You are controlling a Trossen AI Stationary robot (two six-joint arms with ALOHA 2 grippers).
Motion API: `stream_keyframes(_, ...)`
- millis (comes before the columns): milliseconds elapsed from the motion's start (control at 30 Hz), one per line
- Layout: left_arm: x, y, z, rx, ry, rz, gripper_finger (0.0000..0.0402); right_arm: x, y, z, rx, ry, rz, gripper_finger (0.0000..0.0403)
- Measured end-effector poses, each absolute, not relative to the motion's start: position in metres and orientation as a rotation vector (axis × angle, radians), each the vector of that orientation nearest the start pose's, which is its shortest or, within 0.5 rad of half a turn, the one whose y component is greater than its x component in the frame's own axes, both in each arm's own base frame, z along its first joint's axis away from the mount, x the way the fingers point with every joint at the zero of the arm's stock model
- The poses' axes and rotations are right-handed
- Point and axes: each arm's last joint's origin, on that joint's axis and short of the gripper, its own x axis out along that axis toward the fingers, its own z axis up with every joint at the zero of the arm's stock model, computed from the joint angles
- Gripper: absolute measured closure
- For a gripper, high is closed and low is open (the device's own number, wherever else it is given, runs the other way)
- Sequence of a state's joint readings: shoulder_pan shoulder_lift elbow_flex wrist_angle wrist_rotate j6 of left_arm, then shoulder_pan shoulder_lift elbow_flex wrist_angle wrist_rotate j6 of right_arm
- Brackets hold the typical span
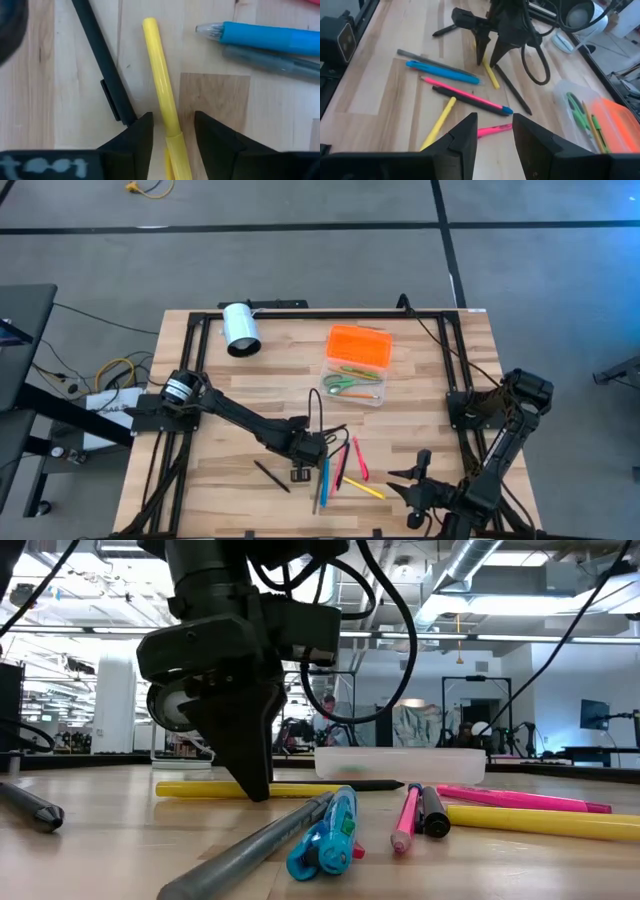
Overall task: Pick & place school supplies into a supply box
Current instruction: Put the left yellow pen into the supply box
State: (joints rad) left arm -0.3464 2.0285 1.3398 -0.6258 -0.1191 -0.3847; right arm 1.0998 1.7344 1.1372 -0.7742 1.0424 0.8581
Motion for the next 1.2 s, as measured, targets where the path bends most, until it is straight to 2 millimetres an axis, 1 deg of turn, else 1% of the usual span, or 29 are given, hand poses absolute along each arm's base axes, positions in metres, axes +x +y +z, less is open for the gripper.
stream_keyframes(100, 0.364, -0.128, 0.137, -0.019, 1.312, 0.056, 0.0302, 0.166, 0.27, 0.195, -0.368, 0.582, -0.219, 0.0285)
stream_keyframes(300, 0.362, -0.131, 0.137, 0.026, 1.32, 0.058, 0.0374, 0.166, 0.27, 0.195, -0.367, 0.582, -0.219, 0.0285)
stream_keyframes(367, 0.359, -0.131, 0.136, 0.046, 1.332, 0.072, 0.0387, 0.166, 0.27, 0.195, -0.368, 0.582, -0.219, 0.0285)
stream_keyframes(433, 0.356, -0.132, 0.136, 0.061, 1.355, 0.098, 0.0387, 0.166, 0.27, 0.195, -0.368, 0.582, -0.219, 0.0285)
stream_keyframes(600, 0.34, -0.135, 0.135, 0.103, 1.45, 0.205, 0.0366, 0.166, 0.27, 0.195, -0.367, 0.582, -0.219, 0.0285)
stream_keyframes(667, 0.334, -0.137, 0.135, 0.13, 1.486, 0.235, 0.0367, 0.166, 0.27, 0.195, -0.367, 0.582, -0.219, 0.0285)
stream_keyframes(800, 0.324, -0.139, 0.134, 0.168, 1.537, 0.299, 0.0383, 0.166, 0.271, 0.194, -0.367, 0.582, -0.219, 0.0285)
stream_keyframes(900, 0.317, -0.142, 0.134, 0.207, 1.547, 0.356, 0.0388, 0.166, 0.271, 0.194, -0.362, 0.581, -0.218, 0.0285)
stream_keyframes(1000, 0.31, -0.143, 0.132, 0.277, 1.546, 0.443, 0.0385, 0.166, 0.271, 0.194, -0.361, 0.58, -0.218, 0.0285)
stream_keyframes(1133, 0.305, -0.15, 0.131, 0.328, 1.488, 0.537, 0.0384, 0.166, 0.271, 0.194, -0.36, 0.58, -0.218, 0.0285)
stream_keyframes(1200, 0.299, -0.152, 0.126, 0.361, 1.486, 0.571, 0.0387, 0.167, 0.271, 0.194, -0.36, 0.581, -0.219, 0.0285)
